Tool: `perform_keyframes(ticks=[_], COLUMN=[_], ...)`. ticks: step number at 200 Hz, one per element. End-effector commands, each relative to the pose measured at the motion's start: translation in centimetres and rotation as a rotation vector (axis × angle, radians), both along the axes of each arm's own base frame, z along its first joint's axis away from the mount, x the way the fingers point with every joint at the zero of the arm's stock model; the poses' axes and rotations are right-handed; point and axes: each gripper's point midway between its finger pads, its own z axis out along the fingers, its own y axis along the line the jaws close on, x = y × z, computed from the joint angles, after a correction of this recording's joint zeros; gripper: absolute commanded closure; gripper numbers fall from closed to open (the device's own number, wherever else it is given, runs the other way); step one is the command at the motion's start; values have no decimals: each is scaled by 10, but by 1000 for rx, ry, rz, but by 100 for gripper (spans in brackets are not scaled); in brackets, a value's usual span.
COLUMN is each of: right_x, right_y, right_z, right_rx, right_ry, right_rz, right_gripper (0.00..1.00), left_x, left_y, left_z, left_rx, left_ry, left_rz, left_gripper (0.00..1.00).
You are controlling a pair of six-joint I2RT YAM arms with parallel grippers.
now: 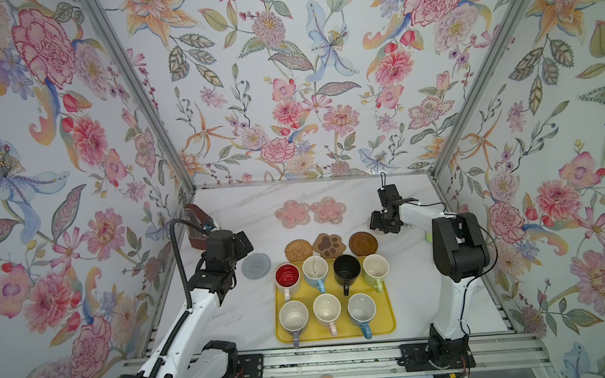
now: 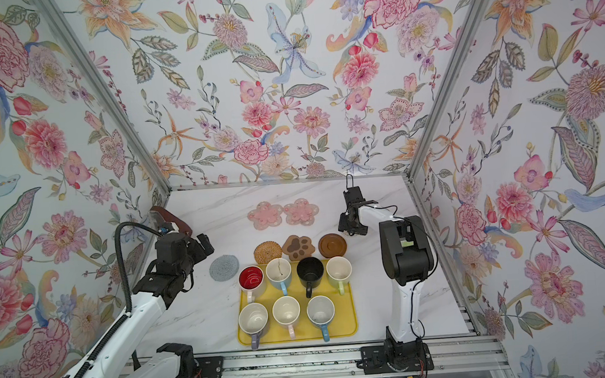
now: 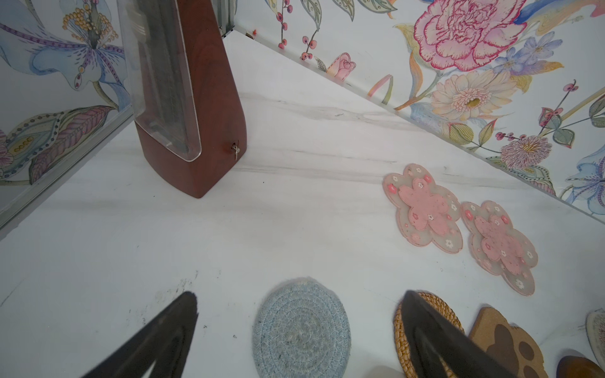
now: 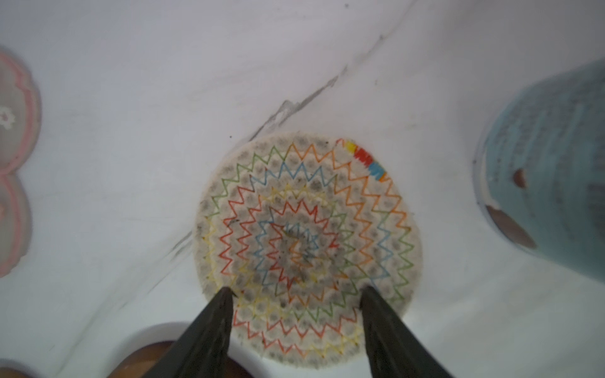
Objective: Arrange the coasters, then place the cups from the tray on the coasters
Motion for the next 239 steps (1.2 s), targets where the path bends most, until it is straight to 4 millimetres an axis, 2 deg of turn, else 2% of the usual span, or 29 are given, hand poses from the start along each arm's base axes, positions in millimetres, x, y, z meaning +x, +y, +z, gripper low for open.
perform_keyframes(ticks=[1, 57, 145, 239], right_x=[-3, 14, 36, 49], right_y=[7, 18, 45, 67], right_z=[-24, -34, -33, -40], right_rx=[8, 32, 51, 67], right_ry=[71, 78, 60, 64], right_rz=[28, 55, 104, 135], right_gripper=[36, 36, 36, 35], left_x=[-8, -11, -10, -13], left_y=[11, 15, 15, 17], left_z=[-4, -6, -9, -14], left_rx=[7, 14, 2, -5], left_ry=[22, 48, 69, 96], left_rz=[49, 72, 86, 93], left_gripper=[1, 1, 1, 1])
